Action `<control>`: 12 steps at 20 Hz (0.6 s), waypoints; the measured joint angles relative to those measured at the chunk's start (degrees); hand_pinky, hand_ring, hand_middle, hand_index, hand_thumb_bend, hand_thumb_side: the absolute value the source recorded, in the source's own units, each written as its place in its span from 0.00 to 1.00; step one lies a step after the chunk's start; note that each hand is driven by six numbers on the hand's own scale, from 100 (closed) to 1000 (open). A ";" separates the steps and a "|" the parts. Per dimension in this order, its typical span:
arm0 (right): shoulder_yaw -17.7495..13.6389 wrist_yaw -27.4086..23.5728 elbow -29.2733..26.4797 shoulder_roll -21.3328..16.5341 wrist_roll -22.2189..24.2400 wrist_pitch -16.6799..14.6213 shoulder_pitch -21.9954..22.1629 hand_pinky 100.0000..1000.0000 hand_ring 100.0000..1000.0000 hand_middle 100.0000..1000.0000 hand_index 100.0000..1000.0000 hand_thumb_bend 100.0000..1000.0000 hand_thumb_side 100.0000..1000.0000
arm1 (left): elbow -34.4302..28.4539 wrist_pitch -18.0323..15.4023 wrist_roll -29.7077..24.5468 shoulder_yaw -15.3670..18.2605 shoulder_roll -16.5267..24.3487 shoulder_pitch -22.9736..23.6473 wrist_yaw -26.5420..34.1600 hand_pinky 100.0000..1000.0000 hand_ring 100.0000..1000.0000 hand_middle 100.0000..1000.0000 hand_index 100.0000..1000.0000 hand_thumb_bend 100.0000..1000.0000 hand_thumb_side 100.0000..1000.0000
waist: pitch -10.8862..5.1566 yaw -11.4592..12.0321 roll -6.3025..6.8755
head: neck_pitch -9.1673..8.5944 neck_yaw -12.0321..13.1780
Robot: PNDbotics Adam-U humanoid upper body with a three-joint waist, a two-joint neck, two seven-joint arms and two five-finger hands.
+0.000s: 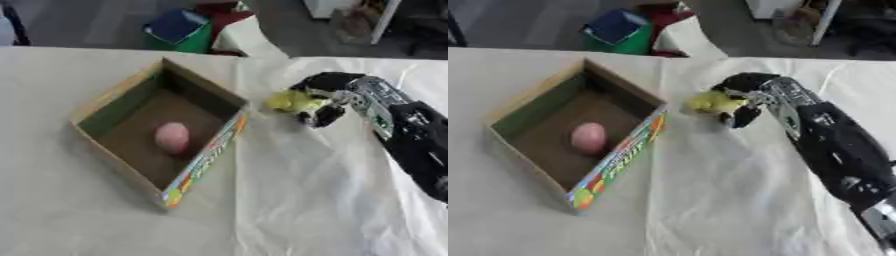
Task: Pick up objects on the table and place them in the box.
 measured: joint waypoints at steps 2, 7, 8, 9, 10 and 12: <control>-0.13 -0.55 0.01 0.07 -1.32 0.30 0.08 0.50 0.64 0.35 0.44 0.00 0.14 | 0.00 0.06 0.01 0.00 0.00 0.00 -0.01 0.46 0.59 0.58 0.70 0.00 0.90 | 0.03 -0.06 0.00 | 0.00 0.00; -0.13 -2.57 0.11 0.08 -3.90 1.87 0.49 0.45 0.58 0.27 0.35 0.00 0.14 | 0.00 0.41 -0.11 0.00 -0.01 0.00 -0.16 0.46 0.59 0.58 0.70 0.00 0.90 | 0.05 -0.12 0.01 | -0.01 0.00; -0.13 -2.95 0.22 0.08 -4.21 2.16 0.50 0.45 0.57 0.26 0.34 0.00 0.14 | 0.00 0.42 -0.11 0.00 -0.01 0.00 -0.21 0.46 0.59 0.58 0.70 0.00 0.90 | 0.05 -0.10 0.03 | -0.01 0.00; -0.14 -3.28 0.32 0.08 -4.42 2.36 0.52 0.44 0.57 0.26 0.33 0.00 0.13 | 0.00 0.43 -0.12 0.00 -0.01 0.00 -0.26 0.46 0.59 0.58 0.70 0.00 0.90 | 0.05 -0.10 0.05 | -0.01 0.00; -0.15 -3.65 0.33 0.08 -4.54 2.53 0.53 0.44 0.57 0.26 0.33 0.00 0.13 | 0.00 0.45 -0.14 0.00 -0.01 0.00 -0.34 0.46 0.59 0.58 0.70 0.00 0.90 | 0.05 -0.10 0.06 | -0.01 0.01; -0.17 -4.52 0.32 0.08 -4.46 2.82 0.55 0.43 0.55 0.25 0.33 0.00 0.13 | 0.00 0.55 -0.24 0.00 -0.01 0.00 -0.47 0.46 0.59 0.58 0.70 0.00 0.90 | 0.09 -0.11 0.06 | -0.01 0.03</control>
